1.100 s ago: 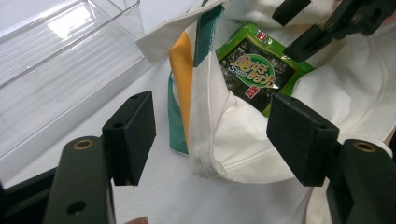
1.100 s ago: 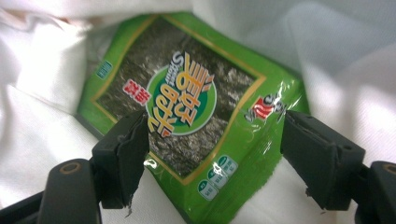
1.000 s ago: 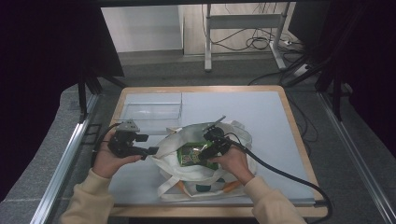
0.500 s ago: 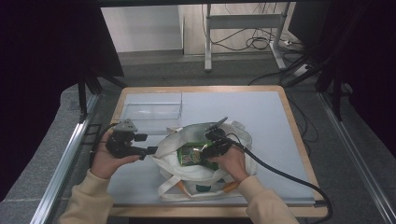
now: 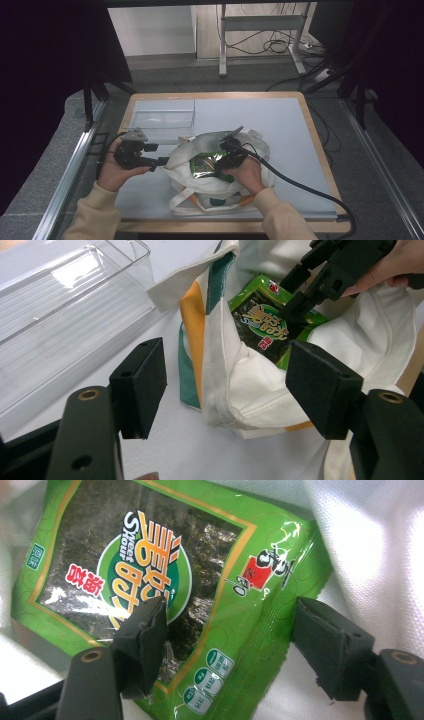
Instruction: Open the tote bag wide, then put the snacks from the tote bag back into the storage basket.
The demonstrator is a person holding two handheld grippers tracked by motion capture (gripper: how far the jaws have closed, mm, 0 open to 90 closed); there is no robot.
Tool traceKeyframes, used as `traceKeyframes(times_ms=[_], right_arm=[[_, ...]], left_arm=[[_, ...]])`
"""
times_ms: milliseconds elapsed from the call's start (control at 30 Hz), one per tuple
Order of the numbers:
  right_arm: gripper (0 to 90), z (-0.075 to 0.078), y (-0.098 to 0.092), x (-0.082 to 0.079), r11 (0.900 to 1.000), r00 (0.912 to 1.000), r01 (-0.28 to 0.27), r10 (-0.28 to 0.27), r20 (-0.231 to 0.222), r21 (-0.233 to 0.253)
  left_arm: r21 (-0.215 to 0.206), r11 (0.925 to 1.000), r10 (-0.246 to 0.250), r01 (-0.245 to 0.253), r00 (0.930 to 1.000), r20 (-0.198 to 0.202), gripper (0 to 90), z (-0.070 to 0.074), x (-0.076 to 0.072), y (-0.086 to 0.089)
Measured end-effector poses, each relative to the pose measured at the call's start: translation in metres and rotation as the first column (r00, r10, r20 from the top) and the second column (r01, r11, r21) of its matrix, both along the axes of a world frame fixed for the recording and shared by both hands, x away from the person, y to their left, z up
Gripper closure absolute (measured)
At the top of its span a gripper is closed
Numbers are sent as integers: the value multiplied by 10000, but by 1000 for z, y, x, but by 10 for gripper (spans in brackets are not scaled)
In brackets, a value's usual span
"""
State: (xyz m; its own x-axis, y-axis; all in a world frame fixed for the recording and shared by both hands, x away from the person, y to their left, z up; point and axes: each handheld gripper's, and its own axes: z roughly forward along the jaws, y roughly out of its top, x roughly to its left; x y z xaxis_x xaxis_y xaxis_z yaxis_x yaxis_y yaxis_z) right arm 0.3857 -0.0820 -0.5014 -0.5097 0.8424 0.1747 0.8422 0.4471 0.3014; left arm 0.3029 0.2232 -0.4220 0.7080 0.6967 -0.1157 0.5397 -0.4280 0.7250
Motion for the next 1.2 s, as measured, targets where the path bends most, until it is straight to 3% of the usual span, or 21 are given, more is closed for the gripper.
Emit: traceKeyframes(times_ms=[133, 433, 567, 800, 1200], right_arm=[[383, 1, -1, 0, 9999, 9999, -103, 104, 59, -46], [649, 0, -1, 1, 9966, 9985, -451, 471, -272, 687], [761, 1, -1, -1, 9949, 9986, -518, 525, -52, 870], [833, 6, -5, -4, 9923, 9979, -642, 641, 47, 1055], [849, 15, -12, -9, 9871, 9973, -702, 662, 325, 1438]], left_arm=[[-11, 10000, 3, -3, 10000, 0, 326, -1, 0, 0], [15, 10000, 6, -6, 10000, -26, 326, -2, 1, 1], [50, 10000, 5, -5, 10000, -48, 326, -3, 1, 1], [51, 10000, 30, -29, 10000, -57, 325, -4, 2, 2], [49, 10000, 28, -28, 10000, -48, 322, -4, 2, 3]])
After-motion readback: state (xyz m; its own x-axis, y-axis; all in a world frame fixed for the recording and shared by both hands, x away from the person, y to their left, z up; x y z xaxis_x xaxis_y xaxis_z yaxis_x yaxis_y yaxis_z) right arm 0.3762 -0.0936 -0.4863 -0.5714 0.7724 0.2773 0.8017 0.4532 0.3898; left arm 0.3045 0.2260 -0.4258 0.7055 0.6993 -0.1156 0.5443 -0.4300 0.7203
